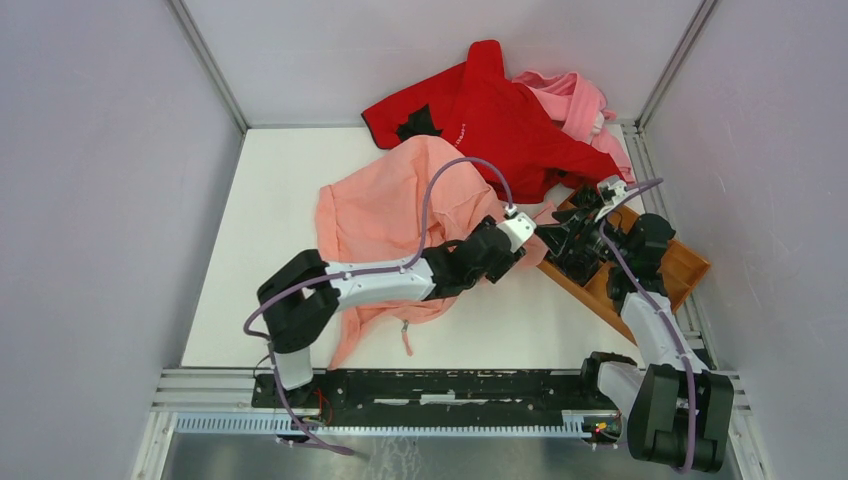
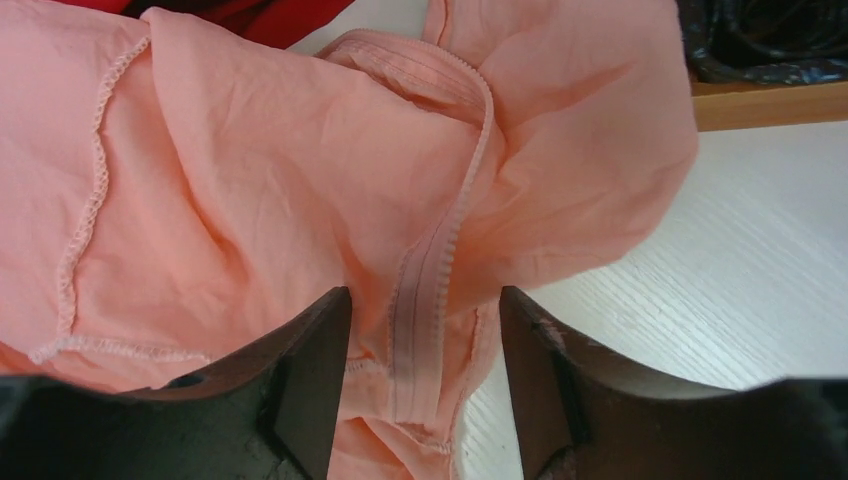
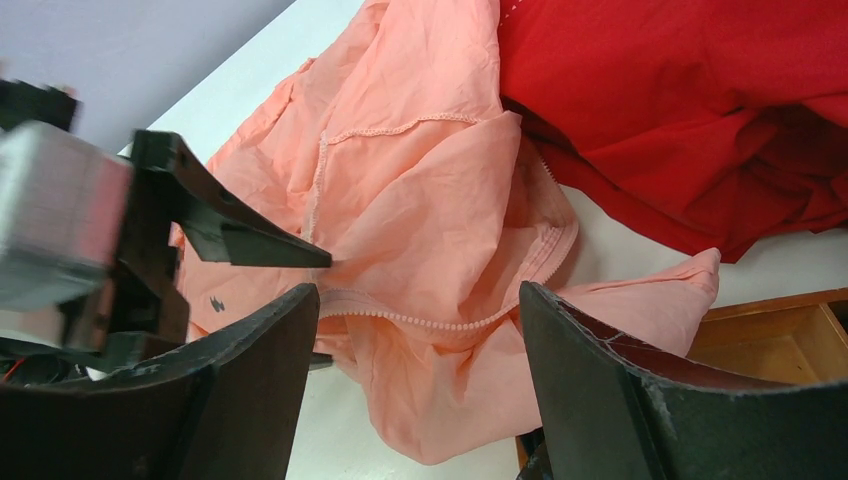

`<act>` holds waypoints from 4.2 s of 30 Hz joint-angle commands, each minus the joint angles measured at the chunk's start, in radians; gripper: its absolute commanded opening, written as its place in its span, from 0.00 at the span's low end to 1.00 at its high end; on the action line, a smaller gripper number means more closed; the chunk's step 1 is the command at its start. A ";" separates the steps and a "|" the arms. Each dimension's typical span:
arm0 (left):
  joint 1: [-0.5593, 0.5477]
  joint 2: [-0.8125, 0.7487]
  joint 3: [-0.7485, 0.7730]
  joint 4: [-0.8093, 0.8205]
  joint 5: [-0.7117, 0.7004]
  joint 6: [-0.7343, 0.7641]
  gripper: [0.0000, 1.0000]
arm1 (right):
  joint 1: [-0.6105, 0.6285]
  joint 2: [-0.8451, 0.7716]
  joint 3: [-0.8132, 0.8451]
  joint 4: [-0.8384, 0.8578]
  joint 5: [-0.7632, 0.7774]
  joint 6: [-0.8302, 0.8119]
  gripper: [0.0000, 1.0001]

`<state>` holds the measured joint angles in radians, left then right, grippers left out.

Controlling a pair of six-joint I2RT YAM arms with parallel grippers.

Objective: Zip up the jacket
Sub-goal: Flatten out the jacket at the center of the board.

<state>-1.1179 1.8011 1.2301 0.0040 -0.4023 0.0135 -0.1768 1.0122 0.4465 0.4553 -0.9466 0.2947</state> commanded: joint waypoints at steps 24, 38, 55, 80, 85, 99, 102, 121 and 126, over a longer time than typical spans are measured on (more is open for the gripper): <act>0.261 -0.542 -0.336 0.069 0.417 -0.245 0.02 | 0.060 0.012 -0.089 0.433 -0.156 0.347 0.80; 0.391 -0.618 -0.041 -0.305 0.501 -0.094 0.02 | 0.434 0.123 0.369 -0.472 -0.085 -0.959 0.98; 0.481 -0.448 0.300 -0.334 0.628 -0.356 0.02 | 0.647 0.133 0.360 -0.370 0.093 -0.817 0.77; 0.656 -0.411 0.205 -0.231 0.663 -0.459 0.13 | 0.650 0.111 0.404 -0.398 0.218 -0.666 0.00; 0.758 -0.340 0.198 -0.164 0.887 -0.534 0.50 | 0.629 0.135 0.564 -0.659 0.449 -0.874 0.00; 0.835 -0.694 -0.179 0.273 1.230 -0.071 0.90 | 0.597 0.141 0.831 -0.879 0.493 -0.969 0.00; 0.781 -0.745 -0.289 0.373 1.257 0.193 0.98 | 0.596 0.135 0.861 -0.901 0.483 -0.985 0.00; 0.558 -0.180 0.324 -0.233 1.331 0.936 0.94 | 0.484 0.056 0.742 -0.863 0.332 -0.928 0.00; 0.501 -0.083 0.409 -0.301 1.300 0.976 0.84 | 0.468 0.049 0.726 -0.854 0.315 -0.918 0.00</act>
<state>-0.5781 1.6669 1.5650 -0.2173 0.8917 0.8921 0.3038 1.0859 1.1801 -0.4412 -0.5961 -0.6479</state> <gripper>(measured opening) 0.884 0.009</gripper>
